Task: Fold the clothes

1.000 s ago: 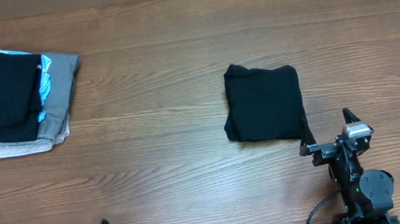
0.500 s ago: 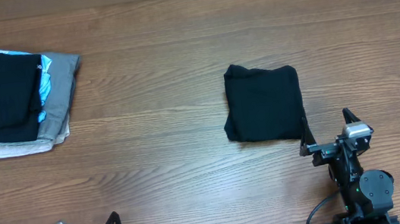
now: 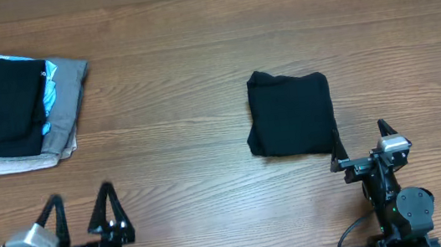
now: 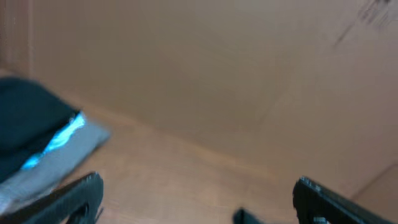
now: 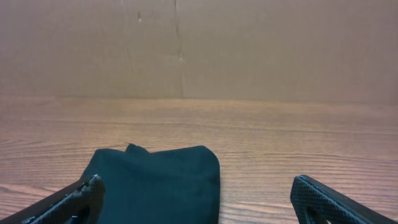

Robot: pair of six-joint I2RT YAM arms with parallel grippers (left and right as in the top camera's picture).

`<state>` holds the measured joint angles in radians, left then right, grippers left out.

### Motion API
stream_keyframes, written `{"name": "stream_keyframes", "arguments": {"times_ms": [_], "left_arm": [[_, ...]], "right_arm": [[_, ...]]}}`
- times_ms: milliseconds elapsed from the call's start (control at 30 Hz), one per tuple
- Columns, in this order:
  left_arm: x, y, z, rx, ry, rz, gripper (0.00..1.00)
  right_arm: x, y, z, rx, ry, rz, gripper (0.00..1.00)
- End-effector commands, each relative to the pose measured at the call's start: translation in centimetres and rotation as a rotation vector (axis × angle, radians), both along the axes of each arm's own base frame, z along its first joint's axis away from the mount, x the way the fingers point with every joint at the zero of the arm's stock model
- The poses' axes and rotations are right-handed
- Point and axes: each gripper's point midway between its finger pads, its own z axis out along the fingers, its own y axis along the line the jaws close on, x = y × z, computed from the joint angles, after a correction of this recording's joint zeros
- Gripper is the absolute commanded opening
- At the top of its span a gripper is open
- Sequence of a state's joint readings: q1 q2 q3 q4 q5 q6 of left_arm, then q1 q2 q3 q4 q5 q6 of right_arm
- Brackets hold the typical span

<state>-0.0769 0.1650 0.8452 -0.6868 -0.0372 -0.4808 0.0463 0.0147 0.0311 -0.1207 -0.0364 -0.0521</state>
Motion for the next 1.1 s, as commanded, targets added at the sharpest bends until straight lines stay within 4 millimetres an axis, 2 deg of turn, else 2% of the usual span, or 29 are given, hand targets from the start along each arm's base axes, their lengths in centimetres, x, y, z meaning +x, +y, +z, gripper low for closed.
{"name": "stream_keyframes", "arguments": {"times_ms": [0, 100, 267, 533, 833, 967, 1067], "left_arm": [[2.0, -0.3, -2.1, -0.013, 0.002, -0.007, 1.0], [4.2, -0.5, -3.9, -0.015, -0.02, -0.008, 1.0], [6.1, -0.7, -7.2, -0.016, -0.031, -0.015, 1.0], [6.8, -1.1, -9.7, 0.024, -0.146, -0.031, 1.0], [7.9, -1.2, -13.7, 0.133, -0.079, -0.029, 1.0], [8.0, -1.2, -13.9, 0.133, -0.085, -0.028, 1.0], [7.5, -1.1, -11.6, 0.165, -0.139, -0.022, 1.0]], "right_arm": [[0.0, -0.3, 0.0, 0.008, -0.01, -0.014, 1.0], [0.0, -0.3, 0.0, 0.008, -0.01, -0.014, 1.0], [0.0, -0.3, 0.0, 0.008, -0.01, -0.014, 1.0], [0.0, -0.3, 0.0, 0.008, -0.01, -0.014, 1.0], [0.0, -0.3, 0.0, 0.008, -0.01, -0.014, 1.0], [0.0, -0.3, 0.0, 0.008, -0.01, -0.014, 1.0], [0.0, -0.3, 0.0, 0.008, -0.01, -0.014, 1.0]]}}
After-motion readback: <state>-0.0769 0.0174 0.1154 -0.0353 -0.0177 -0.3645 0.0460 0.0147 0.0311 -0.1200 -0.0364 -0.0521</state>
